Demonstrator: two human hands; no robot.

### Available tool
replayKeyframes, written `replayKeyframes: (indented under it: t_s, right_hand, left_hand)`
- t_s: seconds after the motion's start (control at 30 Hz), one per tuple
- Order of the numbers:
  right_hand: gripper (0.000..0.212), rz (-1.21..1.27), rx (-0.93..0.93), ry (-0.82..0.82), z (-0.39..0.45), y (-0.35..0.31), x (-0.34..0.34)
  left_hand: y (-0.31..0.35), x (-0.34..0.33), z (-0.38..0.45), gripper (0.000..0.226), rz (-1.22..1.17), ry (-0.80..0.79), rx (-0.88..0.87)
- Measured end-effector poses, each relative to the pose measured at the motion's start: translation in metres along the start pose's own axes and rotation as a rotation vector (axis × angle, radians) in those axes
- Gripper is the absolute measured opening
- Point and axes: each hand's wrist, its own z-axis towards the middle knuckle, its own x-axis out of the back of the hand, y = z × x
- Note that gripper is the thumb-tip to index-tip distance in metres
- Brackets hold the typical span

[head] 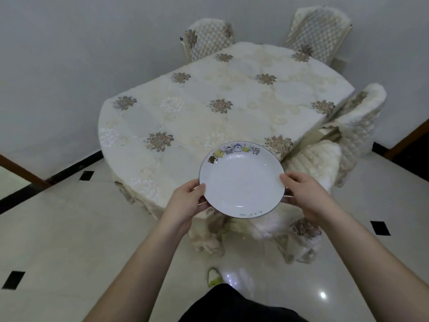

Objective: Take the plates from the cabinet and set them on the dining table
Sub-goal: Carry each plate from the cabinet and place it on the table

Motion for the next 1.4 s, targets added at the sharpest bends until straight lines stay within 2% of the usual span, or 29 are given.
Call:
replayKeyframes:
  t_s: [0.17, 0.4, 0.63, 0.87, 0.93, 1.13, 1.3, 1.4]
  right_hand:
    - [0.021, -0.074, -0.027, 0.039, 0.06, -0.009, -0.011]
    - [0.016, -0.134, -0.12, 0.058, 0.123, 0.0, -0.027]
    - [0.017, -0.196, -0.148, -0.045, 0.194, -0.001, -0.028]
    - [0.021, -0.301, -0.171, -0.072, 0.247, 0.013, -0.024]
    - [0.017, -0.298, -0.168, -0.05, 0.251, 0.009, -0.026]
    - [0.027, -0.318, -0.151, -0.031, 0.268, 0.008, -0.029]
    - [0.023, -0.31, -0.133, -0.021, 0.268, 0.011, -0.031]
    - [0.022, -0.312, -0.134, -0.021, 0.267, 0.016, -0.031]
  left_hand:
    - [0.013, 0.002, 0.067, 0.024, 0.0, -0.017, 0.038]
    - [0.004, 0.004, 0.129, 0.025, 0.048, 0.042, 0.106]
    - [-0.019, -0.013, 0.17, 0.024, -0.047, 0.168, 0.182]
    - [-0.031, -0.033, 0.203, 0.022, -0.092, 0.232, 0.223]
    - [-0.034, -0.036, 0.214, 0.023, -0.065, 0.276, 0.23]
    - [-0.04, -0.031, 0.237, 0.022, 0.083, 0.335, 0.2]
    - [-0.041, -0.031, 0.24, 0.018, 0.128, 0.366, 0.202]
    - [-0.041, -0.033, 0.239, 0.013, 0.242, 0.416, 0.155]
